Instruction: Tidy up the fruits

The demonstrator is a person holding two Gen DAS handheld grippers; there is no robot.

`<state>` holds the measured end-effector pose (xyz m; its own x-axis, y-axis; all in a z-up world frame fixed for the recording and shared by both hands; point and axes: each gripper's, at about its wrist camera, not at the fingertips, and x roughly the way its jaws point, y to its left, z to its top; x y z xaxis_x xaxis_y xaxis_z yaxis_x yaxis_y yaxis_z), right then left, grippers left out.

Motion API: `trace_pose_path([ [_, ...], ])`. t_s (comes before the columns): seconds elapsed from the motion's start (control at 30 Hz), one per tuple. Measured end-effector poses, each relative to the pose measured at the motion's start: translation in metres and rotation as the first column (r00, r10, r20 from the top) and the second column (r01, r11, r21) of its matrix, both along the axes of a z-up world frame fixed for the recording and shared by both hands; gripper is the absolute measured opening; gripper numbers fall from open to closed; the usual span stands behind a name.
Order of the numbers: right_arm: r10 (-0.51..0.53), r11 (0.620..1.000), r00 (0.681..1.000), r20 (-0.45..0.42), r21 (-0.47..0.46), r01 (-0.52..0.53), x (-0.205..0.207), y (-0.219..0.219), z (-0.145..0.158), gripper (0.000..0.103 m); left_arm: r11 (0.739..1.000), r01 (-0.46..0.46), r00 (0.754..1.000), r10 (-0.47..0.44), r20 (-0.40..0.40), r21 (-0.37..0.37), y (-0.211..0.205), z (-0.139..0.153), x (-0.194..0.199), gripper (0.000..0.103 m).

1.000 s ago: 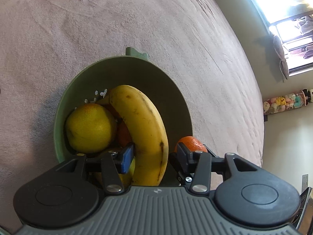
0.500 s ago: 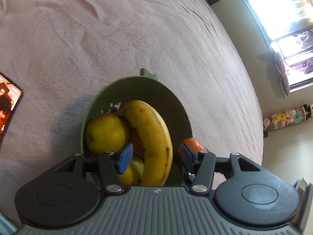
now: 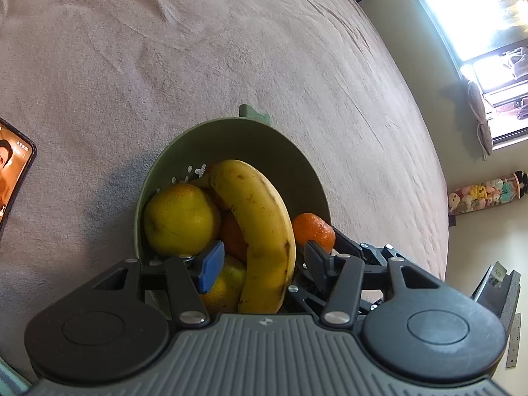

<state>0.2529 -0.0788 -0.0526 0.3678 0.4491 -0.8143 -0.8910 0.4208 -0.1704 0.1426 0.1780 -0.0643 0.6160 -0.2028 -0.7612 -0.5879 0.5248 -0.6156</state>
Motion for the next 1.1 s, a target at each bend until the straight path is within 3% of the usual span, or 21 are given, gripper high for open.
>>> trace_pose_path([
  [0.17,-0.004,1.000,1.000,0.013,0.000,0.004,-0.005,-0.002,0.003,0.046,1.000,0.008,1.000,-0.008,0.003,0.005,-0.001,0.002,0.000,0.064],
  [0.27,-0.020,1.000,0.999,0.031,0.020,0.019,-0.008,-0.008,0.014,0.060,1.000,0.020,1.000,-0.020,0.010,0.011,-0.003,0.003,0.001,0.064],
  [0.5,-0.094,0.993,0.994,0.053,0.080,0.089,-0.020,-0.031,0.044,0.061,0.998,0.053,0.998,-0.055,0.037,0.034,-0.010,0.012,-0.003,0.064],
  [0.63,-0.193,0.973,0.980,0.048,0.141,0.184,-0.032,-0.052,0.066,0.062,0.990,0.106,0.990,-0.114,0.080,0.096,-0.023,0.027,-0.007,0.064],
  [0.73,-0.286,0.940,0.957,0.042,0.205,0.272,-0.040,-0.069,0.084,0.063,0.970,0.154,0.975,-0.179,0.129,0.186,-0.038,0.044,-0.011,0.064],
  [0.87,-0.413,0.876,0.910,0.043,0.293,0.383,-0.060,-0.095,0.104,0.074,0.910,0.193,0.946,-0.272,0.176,0.368,-0.066,0.071,-0.020,0.064],
  [0.97,-0.491,0.830,0.869,0.058,0.333,0.447,-0.079,-0.114,0.113,0.078,0.818,0.197,0.919,-0.346,0.189,0.540,-0.093,0.090,-0.030,0.065],
  [1.1,-0.576,0.773,0.814,0.067,0.369,0.516,-0.104,-0.138,0.118,0.083,0.707,0.195,0.886,-0.424,0.186,0.680,-0.125,0.105,-0.049,0.072],
])
